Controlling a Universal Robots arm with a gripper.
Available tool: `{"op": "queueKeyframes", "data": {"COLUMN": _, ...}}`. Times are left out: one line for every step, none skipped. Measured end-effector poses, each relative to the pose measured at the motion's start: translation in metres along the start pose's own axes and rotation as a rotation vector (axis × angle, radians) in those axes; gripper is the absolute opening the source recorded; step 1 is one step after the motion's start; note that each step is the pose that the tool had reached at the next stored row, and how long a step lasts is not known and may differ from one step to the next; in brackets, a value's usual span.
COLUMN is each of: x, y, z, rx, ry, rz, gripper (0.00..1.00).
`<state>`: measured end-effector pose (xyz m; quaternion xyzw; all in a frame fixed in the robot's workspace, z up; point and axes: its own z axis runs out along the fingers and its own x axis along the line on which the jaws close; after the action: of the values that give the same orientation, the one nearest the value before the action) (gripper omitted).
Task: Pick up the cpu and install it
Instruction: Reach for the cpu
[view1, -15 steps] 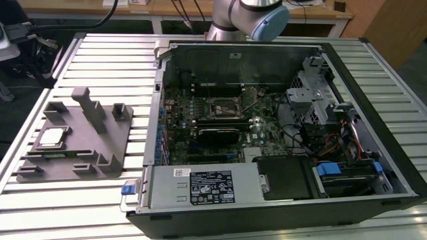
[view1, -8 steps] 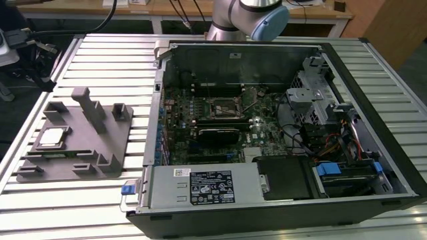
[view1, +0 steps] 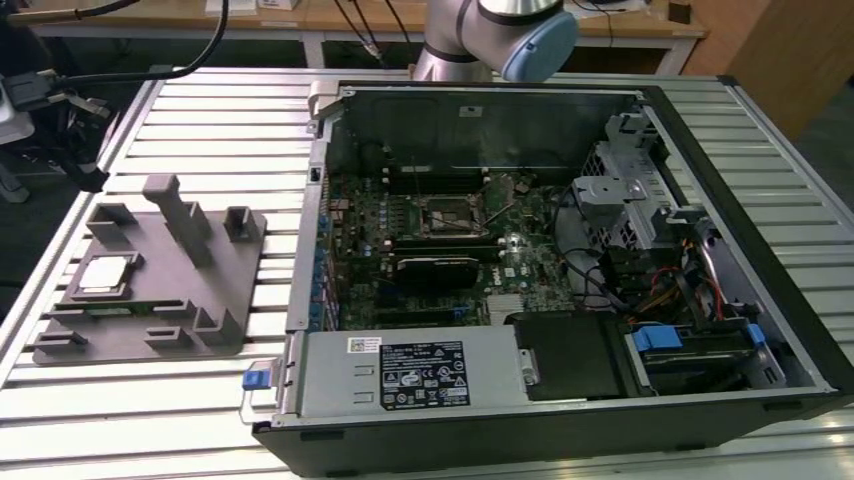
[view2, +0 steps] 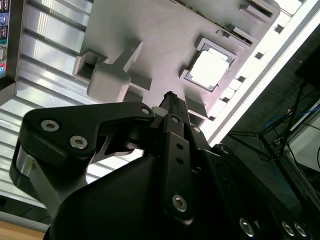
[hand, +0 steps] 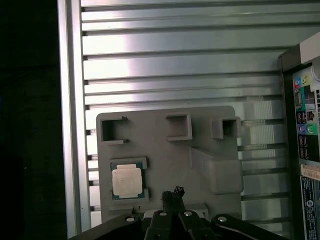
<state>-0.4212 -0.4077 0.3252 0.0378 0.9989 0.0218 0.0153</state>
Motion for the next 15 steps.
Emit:
{"op": "queueKeyframes", "data": {"x": 0.0008, "y": -0.0005, "z": 0.001, "rx": 0.0, "ry": 0.0, "rz": 0.0, "gripper": 0.11}}
{"op": "queueKeyframes", "data": {"x": 0.0015, "y": -0.0009, "z": 0.002, "rx": -0.0001, "ry": -0.0001, "rz": 0.0, "gripper": 0.11}}
{"op": "queueKeyframes", "data": {"x": 0.0023, "y": -0.0014, "z": 0.0029, "rx": 0.0, "ry": 0.0, "rz": 0.0, "gripper": 0.11}}
{"op": "queueKeyframes", "data": {"x": 0.003, "y": -0.0018, "z": 0.0039, "rx": 0.0, "ry": -0.0001, "rz": 0.0, "gripper": 0.11}}
{"op": "queueKeyframes", "data": {"x": 0.0038, "y": -0.0023, "z": 0.0049, "rx": 0.0, "ry": -0.0001, "rz": 0.0, "gripper": 0.11}}
{"op": "queueKeyframes", "data": {"x": 0.0045, "y": -0.0027, "z": 0.0059, "rx": 0.0, "ry": 0.0, "rz": 0.0, "gripper": 0.11}}
{"op": "queueKeyframes", "data": {"x": 0.0053, "y": -0.0032, "z": 0.0068, "rx": 0.0, "ry": -0.0001, "rz": 0.0, "gripper": 0.11}}
{"op": "queueKeyframes", "data": {"x": 0.0061, "y": -0.0036, "z": 0.0077, "rx": 0.0, "ry": 0.0, "rz": 0.0, "gripper": 0.11}}
{"op": "queueKeyframes", "data": {"x": 0.0068, "y": -0.004, "z": 0.0086, "rx": -0.0001, "ry": -0.0001, "rz": 0.0, "gripper": 0.11}}
{"op": "queueKeyframes", "data": {"x": 0.0076, "y": -0.0044, "z": 0.0095, "rx": 0.0, "ry": -0.0001, "rz": 0.0, "gripper": 0.11}}
{"op": "queueKeyframes", "data": {"x": 0.0082, "y": -0.0047, "z": 0.0103, "rx": 0.0, "ry": 0.0, "rz": 0.0, "gripper": 0.11}}
{"op": "queueKeyframes", "data": {"x": 0.0089, "y": -0.005, "z": 0.0112, "rx": -0.0001, "ry": -0.0001, "rz": 0.0, "gripper": 0.11}}
{"op": "queueKeyframes", "data": {"x": 0.0094, "y": -0.0051, "z": 0.0117, "rx": -0.0001, "ry": -0.0001, "rz": 0.0, "gripper": 0.11}}
{"op": "queueKeyframes", "data": {"x": 0.0097, "y": -0.0052, "z": 0.0122, "rx": -0.0002, "ry": -0.0003, "rz": 0.0, "gripper": 0.11}}
{"op": "queueKeyframes", "data": {"x": 0.0098, "y": -0.0052, "z": 0.0121, "rx": -0.0001, "ry": -0.0001, "rz": 0.0, "gripper": 0.11}}
